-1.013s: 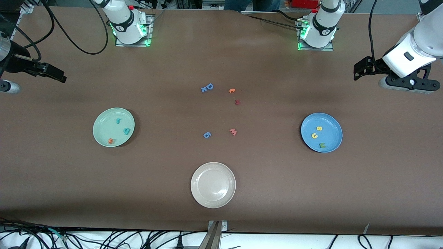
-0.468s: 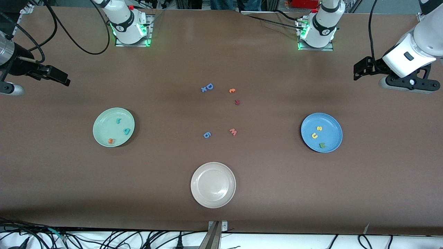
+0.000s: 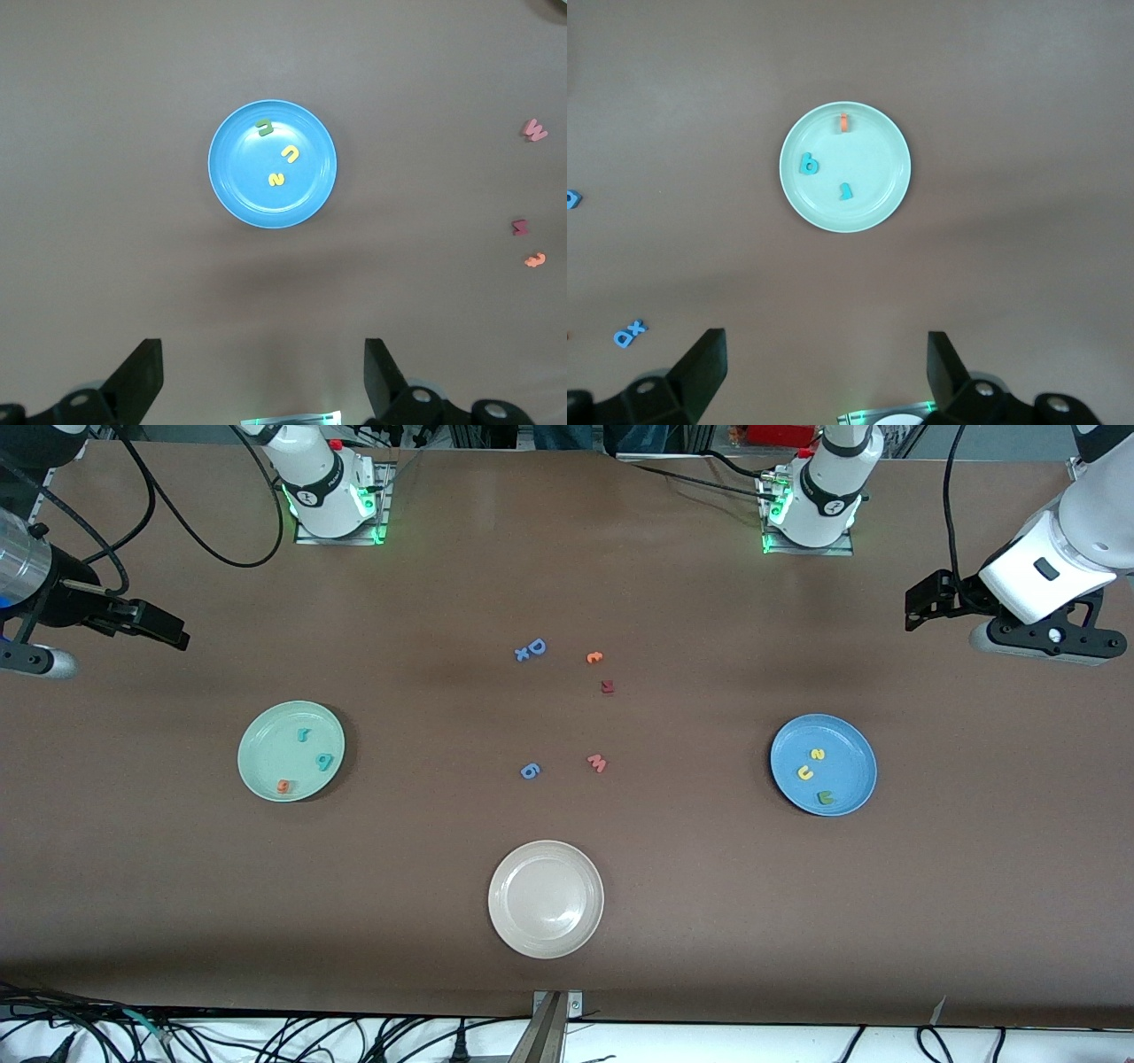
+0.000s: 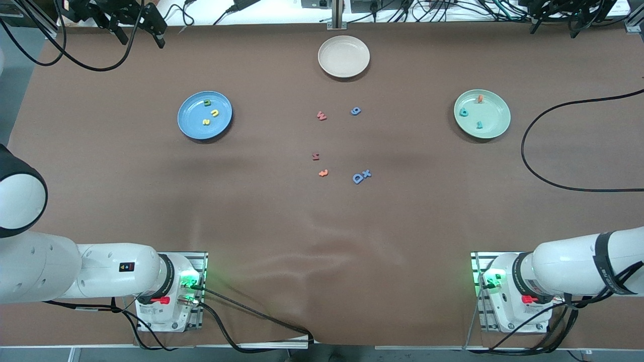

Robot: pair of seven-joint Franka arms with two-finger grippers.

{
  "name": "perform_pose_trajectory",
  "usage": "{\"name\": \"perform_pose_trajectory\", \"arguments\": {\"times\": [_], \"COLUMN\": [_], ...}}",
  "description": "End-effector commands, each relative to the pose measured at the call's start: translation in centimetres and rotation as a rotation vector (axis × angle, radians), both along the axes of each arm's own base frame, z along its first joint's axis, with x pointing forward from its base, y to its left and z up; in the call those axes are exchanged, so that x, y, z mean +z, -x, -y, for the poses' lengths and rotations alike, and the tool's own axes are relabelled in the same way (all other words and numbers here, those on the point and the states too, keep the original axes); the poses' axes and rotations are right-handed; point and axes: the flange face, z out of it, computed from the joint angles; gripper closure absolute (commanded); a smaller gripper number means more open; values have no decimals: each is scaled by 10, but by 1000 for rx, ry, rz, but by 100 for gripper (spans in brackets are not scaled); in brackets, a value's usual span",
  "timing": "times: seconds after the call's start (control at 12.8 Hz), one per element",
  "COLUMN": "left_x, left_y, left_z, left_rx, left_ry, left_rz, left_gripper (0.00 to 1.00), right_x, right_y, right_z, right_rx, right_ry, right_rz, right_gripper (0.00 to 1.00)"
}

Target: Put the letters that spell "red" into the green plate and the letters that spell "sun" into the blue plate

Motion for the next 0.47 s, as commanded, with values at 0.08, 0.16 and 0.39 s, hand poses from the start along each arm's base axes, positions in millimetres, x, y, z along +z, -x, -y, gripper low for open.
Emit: {"name": "perform_pose_trajectory", "arguments": {"times": [0.08,0.16,0.39], "left_x": [5,5,5], "left_y": [-3,-3,-3], "left_z": [-1,-1,-1], "left_rx": [-15,-15,-15], "left_ry": [-17,-17,-17], "left_rz": [-3,-3,-3], "left_gripper": [0,0,0], "right_x": [5,5,4], "right_y": [0,0,0], "right_z": [-1,0,1], "right_rx": [23,26,37], "right_ry": [-23,-24,-27], "right_rz": [-7,-7,-10], "right_gripper": [0,0,0]}}
